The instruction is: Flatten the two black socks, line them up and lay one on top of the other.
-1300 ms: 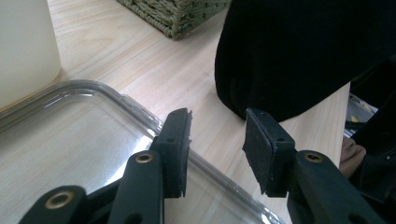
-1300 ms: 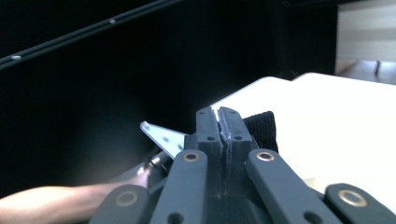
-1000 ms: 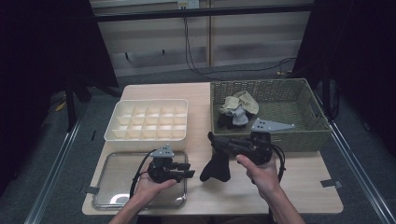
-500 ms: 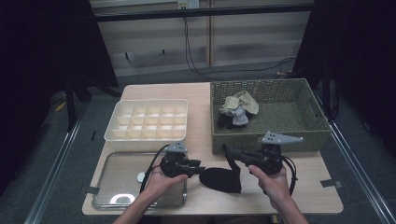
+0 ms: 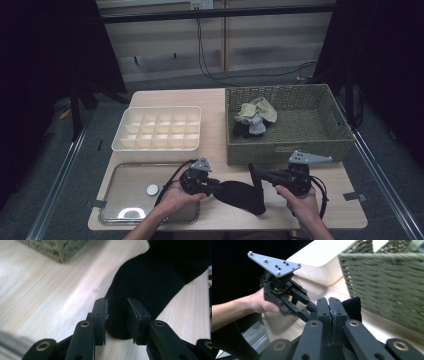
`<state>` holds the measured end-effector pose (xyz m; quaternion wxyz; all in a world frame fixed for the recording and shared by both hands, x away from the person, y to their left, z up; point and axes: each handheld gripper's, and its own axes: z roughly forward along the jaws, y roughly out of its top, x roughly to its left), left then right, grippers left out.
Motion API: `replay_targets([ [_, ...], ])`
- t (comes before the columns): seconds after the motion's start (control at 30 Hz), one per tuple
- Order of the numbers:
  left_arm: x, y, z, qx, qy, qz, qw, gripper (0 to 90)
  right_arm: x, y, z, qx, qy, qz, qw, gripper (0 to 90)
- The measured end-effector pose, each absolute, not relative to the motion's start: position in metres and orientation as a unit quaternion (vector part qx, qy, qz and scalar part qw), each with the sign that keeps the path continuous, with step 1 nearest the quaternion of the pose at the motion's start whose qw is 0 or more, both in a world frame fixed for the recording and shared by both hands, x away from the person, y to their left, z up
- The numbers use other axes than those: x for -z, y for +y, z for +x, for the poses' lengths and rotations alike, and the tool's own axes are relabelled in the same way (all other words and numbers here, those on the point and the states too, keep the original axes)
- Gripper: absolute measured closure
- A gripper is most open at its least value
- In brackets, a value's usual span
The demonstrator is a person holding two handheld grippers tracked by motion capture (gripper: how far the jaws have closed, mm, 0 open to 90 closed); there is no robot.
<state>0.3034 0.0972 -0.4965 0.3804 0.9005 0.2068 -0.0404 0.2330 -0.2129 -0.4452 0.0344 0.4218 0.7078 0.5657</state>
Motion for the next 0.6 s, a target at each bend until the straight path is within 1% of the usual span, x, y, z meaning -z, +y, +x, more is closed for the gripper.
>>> replay_targets([
  [0.17, 0.495, 0.106, 0.297, 0.041, 0.207, 0.903, 0.374, 70.8, 0.454, -0.226, 0.227, -0.560, 0.706, 0.432, 0.039, 88.0],
  [0.2, 0.495, 0.109, 0.296, 0.044, 0.204, 0.905, 0.371, 72.7, 0.455, -0.229, 0.226, -0.558, 0.706, 0.434, 0.040, 88.0],
  [0.27, 0.493, 0.112, 0.293, 0.056, 0.202, 0.905, 0.370, 79.4, 0.458, -0.234, 0.225, -0.553, 0.706, 0.440, 0.043, 88.0],
  [0.3, 0.493, 0.113, 0.292, 0.053, 0.201, 0.902, 0.378, 83.3, 0.459, -0.237, 0.224, -0.552, 0.705, 0.443, 0.045, 88.0],
  [0.37, 0.490, 0.115, 0.291, 0.061, 0.203, 0.898, 0.386, 85.8, 0.460, -0.240, 0.225, -0.551, 0.704, 0.446, 0.048, 88.0],
  [0.43, 0.487, 0.118, 0.290, 0.065, 0.208, 0.895, 0.389, 86.5, 0.460, -0.242, 0.227, -0.551, 0.702, 0.449, 0.053, 88.0],
  [0.47, 0.487, 0.119, 0.290, 0.069, 0.211, 0.889, 0.401, 87.4, 0.460, -0.242, 0.229, -0.552, 0.701, 0.449, 0.055, 88.0],
  [0.6, 0.484, 0.128, 0.285, 0.066, 0.213, 0.890, 0.399, 88.0, 0.455, -0.239, 0.234, -0.560, 0.700, 0.439, 0.062, 87.8],
])
